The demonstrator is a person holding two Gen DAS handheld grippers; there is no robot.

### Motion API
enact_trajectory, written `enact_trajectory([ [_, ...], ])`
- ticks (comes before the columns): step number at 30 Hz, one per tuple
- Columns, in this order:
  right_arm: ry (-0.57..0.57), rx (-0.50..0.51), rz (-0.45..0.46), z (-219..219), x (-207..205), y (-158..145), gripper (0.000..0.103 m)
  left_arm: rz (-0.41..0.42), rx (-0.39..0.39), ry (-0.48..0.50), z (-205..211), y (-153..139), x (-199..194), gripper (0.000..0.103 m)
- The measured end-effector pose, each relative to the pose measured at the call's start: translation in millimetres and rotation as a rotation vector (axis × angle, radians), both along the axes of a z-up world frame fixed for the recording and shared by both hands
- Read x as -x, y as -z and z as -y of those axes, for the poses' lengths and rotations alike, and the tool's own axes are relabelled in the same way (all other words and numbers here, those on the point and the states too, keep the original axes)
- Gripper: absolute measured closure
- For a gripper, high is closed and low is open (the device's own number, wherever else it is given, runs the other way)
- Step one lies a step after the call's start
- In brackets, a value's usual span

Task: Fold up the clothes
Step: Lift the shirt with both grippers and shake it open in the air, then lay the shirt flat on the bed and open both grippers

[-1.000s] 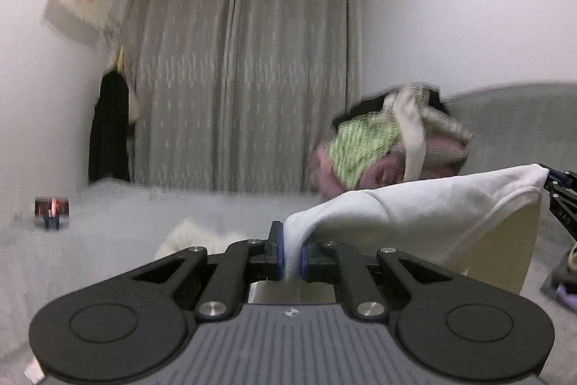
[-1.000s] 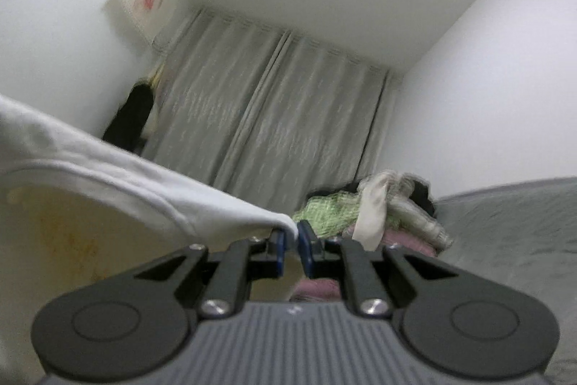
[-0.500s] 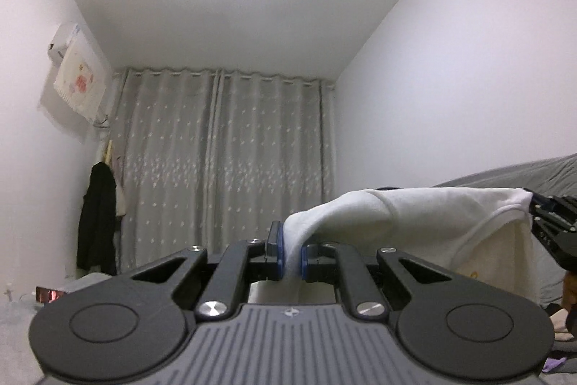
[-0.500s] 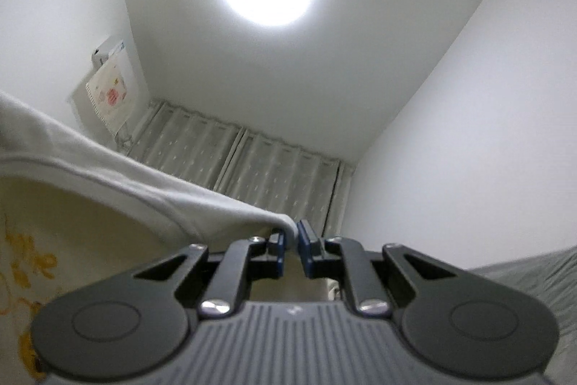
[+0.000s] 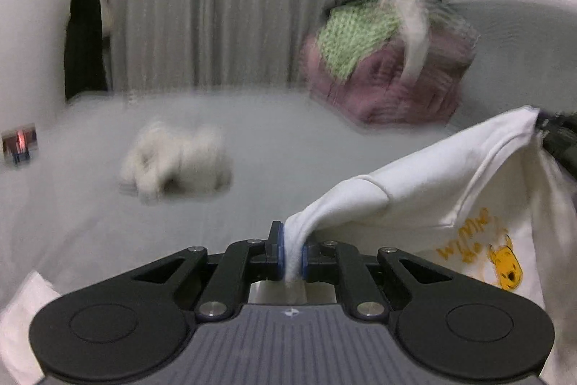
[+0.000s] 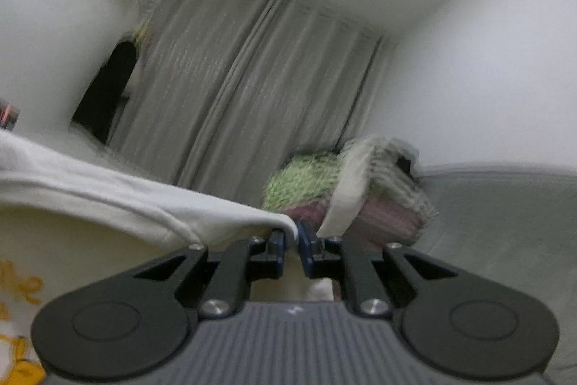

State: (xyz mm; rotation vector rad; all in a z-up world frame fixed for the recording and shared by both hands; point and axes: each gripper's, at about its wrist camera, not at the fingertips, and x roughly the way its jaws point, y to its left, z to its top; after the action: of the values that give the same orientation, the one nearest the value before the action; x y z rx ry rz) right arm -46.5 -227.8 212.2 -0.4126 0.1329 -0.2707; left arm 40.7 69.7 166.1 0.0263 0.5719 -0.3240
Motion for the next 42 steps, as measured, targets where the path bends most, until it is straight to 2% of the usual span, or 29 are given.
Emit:
enact_trajectory([
  [2,0.017,0.005,-0.137,-3,-53,38,0.093,-0.138,0.016,-0.055,3,40,-41,0.086],
  [3,0.031,0.010,-0.206,-4,-79,57,0.092,-0.194,0.020,-0.097,2,57,-57,0.086],
  [5,0.058,0.022,-0.333,-8,-127,97,0.090,-0.187,-0.009,-0.162,0,66,-66,0.085],
  [7,0.083,0.031,-0.406,-10,-151,137,0.088,-0.163,-0.018,-0.189,-3,69,-67,0.082],
  [9,0.091,0.023,-0.410,-9,-157,158,0.082,-0.131,0.000,-0.178,-10,65,-60,0.080],
  [11,0.101,0.003,-0.417,-8,-159,178,0.082,-0.097,-0.030,-0.173,-7,56,-46,0.077],
  [14,0.118,-0.099,-0.441,8,-139,173,0.082,-0.112,-0.049,-0.078,9,57,-35,0.077],
  [15,0.119,-0.124,-0.442,12,-130,162,0.082,-0.139,-0.043,-0.038,16,61,-29,0.075],
  [19,0.114,-0.222,-0.451,27,-100,131,0.076,-0.301,-0.032,0.008,37,79,-16,0.041],
  [21,0.101,-0.276,-0.481,36,-85,120,0.069,-0.351,0.015,0.004,40,84,-9,0.040],
  [23,0.085,-0.313,-0.528,45,-72,113,0.057,-0.390,0.059,0.012,45,89,-1,0.039],
  [25,0.063,-0.328,-0.584,51,-55,111,0.056,-0.403,0.084,0.027,53,93,9,0.038],
  [27,0.049,-0.331,-0.624,55,-37,112,0.054,-0.395,0.076,0.016,61,97,12,0.037],
  [30,0.051,-0.337,-0.651,61,-12,116,0.049,-0.387,0.066,-0.002,79,100,26,0.050],
  [36,0.044,-0.360,-0.664,62,18,115,0.049,-0.423,0.099,-0.014,103,111,38,0.051],
  [37,0.035,-0.361,-0.661,60,21,115,0.047,-0.424,0.096,-0.020,106,115,37,0.059],
  [38,0.026,-0.362,-0.658,58,25,116,0.047,-0.421,0.093,-0.017,108,119,37,0.088],
  [39,0.017,-0.366,-0.658,56,28,117,0.047,-0.417,0.090,-0.014,110,122,37,0.096],
  [40,0.008,-0.375,-0.664,55,30,119,0.047,-0.404,0.088,-0.017,110,122,38,0.100],
  [42,-0.011,-0.378,-0.682,55,32,124,0.052,-0.365,0.085,-0.027,104,114,38,0.102],
])
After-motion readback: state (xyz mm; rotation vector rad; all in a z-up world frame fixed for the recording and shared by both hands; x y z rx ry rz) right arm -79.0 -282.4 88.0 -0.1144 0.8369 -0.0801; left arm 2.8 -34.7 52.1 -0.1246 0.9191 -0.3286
